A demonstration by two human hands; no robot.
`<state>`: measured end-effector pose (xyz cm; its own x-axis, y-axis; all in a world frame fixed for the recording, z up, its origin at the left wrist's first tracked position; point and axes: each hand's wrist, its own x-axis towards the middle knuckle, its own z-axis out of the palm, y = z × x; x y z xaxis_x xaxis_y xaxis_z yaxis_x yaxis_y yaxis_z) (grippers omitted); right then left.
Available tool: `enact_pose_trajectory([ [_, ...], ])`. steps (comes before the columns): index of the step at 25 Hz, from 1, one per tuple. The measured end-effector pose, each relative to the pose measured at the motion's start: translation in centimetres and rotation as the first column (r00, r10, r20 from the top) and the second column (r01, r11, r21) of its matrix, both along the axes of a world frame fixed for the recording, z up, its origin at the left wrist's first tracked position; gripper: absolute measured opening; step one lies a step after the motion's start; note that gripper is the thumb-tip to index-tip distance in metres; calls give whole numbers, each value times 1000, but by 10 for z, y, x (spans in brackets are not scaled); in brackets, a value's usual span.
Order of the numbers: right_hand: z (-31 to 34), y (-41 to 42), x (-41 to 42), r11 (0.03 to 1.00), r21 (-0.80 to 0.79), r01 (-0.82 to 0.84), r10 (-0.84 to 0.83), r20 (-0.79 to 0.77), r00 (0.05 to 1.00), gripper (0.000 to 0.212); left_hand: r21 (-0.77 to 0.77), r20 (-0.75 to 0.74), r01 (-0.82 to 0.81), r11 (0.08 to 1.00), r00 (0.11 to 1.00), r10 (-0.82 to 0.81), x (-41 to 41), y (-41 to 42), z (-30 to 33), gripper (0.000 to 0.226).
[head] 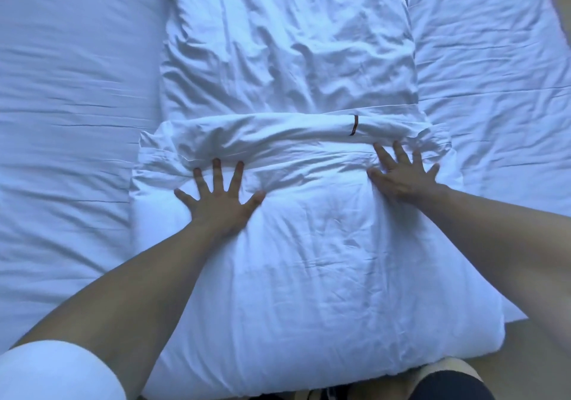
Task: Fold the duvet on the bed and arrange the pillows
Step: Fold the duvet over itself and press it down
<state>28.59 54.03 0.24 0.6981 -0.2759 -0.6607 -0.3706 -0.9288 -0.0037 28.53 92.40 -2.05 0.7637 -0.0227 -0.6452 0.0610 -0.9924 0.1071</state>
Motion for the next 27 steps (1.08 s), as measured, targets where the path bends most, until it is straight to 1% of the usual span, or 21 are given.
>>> enact_pose_trajectory([
  [3, -2, 17, 1, 995, -46, 90, -90, 7, 996, 69, 24, -5, 92, 996, 996, -91, 6, 5, 7, 89],
  [6, 2, 44, 13, 988, -28, 150, -145, 137, 980, 67, 79, 81, 191, 979, 977, -197, 17, 8, 23, 86],
  [8, 9, 61, 31, 993, 16, 120, -120, 238, 964, 64, 81, 136, 212, 974, 966, -221, 36, 5, 36, 81],
  [10, 16, 74, 61, 995, 40, 91, -99, 285, 953, 63, 75, 189, 216, 973, 955, -227, 67, 0, 51, 78],
  [11, 19, 79, 84, 998, 24, 53, -57, 299, 952, 62, 87, 211, 220, 972, 949, -234, 88, -1, 60, 77],
  [13, 20, 84, 146, 997, -31, -69, 75, 358, 931, 62, 124, 248, 225, 966, 936, -250, 147, -5, 79, 74],
  [15, 25, 87, 224, 988, -18, -154, 148, 407, 901, 70, 157, 297, 228, 961, 917, -266, 210, -6, 93, 75],
  [17, 27, 90, 310, 977, -17, -212, 196, 454, 869, 73, 203, 353, 256, 945, 881, -315, 276, -3, 101, 88],
  [19, 24, 88, 402, 962, -35, -271, 254, 485, 837, 70, 259, 328, 281, 924, 874, -358, 352, -6, 97, 100],
  [21, 24, 79, 494, 943, -52, -330, 305, 536, 787, 72, 278, 292, 287, 917, 884, -366, 443, -20, 86, 97],
  [23, 23, 65, 574, 918, -125, -376, 374, 582, 722, 77, 287, 329, 266, 920, 875, -356, 527, -37, 75, 95],
  [25, 23, 45, 641, 910, -174, -377, 402, 591, 700, 84, 280, 387, 229, 932, 862, -328, 605, -56, 71, 108],
  [27, 18, 27, 692, 914, -173, -366, 397, 566, 723, 92, 283, 385, 240, 929, 859, -339, 667, -73, 65, 128],
])
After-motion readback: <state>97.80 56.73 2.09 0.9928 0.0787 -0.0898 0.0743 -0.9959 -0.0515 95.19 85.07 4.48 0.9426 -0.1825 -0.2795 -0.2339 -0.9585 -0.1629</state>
